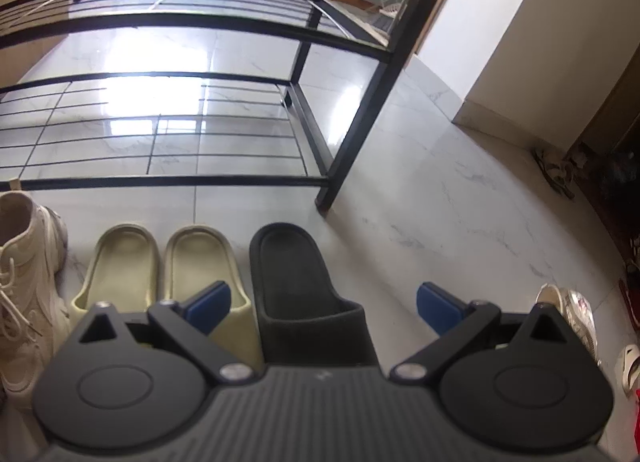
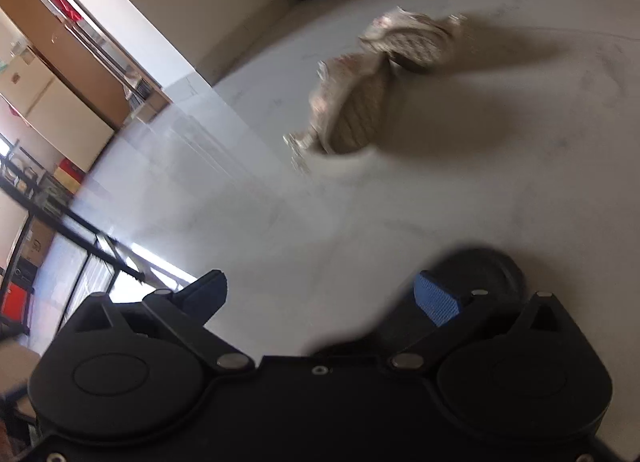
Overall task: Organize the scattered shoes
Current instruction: 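Grasp a second black slipper by its strap with the right tool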
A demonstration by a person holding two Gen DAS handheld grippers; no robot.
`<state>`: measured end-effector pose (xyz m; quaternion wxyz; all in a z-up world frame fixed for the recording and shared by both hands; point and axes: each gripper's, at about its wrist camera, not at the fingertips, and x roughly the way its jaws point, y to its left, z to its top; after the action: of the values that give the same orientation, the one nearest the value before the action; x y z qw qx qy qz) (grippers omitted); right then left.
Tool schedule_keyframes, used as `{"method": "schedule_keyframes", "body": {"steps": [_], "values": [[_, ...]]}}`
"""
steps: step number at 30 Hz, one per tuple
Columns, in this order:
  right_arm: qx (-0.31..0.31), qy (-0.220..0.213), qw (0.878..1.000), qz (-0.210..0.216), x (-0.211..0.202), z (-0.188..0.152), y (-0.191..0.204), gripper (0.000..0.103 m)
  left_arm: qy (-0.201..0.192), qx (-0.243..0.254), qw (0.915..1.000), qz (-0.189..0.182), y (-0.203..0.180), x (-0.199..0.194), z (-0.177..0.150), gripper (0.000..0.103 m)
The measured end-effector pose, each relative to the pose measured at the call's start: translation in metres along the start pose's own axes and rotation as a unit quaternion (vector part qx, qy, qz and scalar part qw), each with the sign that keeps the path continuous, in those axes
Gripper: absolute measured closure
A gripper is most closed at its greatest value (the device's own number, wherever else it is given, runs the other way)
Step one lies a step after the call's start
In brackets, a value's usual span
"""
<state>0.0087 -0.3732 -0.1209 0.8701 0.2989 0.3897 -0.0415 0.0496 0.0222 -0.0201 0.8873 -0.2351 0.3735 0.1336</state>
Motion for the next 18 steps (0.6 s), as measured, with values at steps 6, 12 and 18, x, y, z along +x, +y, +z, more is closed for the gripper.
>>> {"method": "schedule_keyframes", "body": {"steps": [6,12,18], "values": [[0.036,0.022,0.999,-0.012,-0.015,-0.028,-0.001,0.001,-0.002,0.01,1.0,0.0,-0.003,-0.003,0.001,0.003],[0.099,-0.012,0.993,-0.062,-0.02,-0.037,-0.021,0.001,0.023,0.037,0.9987,-0.027,-0.013,-0.001,-0.001,0.003],[0.211,0.044,0.975,-0.054,-0.013,-0.051,-0.061,0.0,0.021,0.153,0.9868,-0.05,-0.053,0.0,-0.014,0.001]]}}
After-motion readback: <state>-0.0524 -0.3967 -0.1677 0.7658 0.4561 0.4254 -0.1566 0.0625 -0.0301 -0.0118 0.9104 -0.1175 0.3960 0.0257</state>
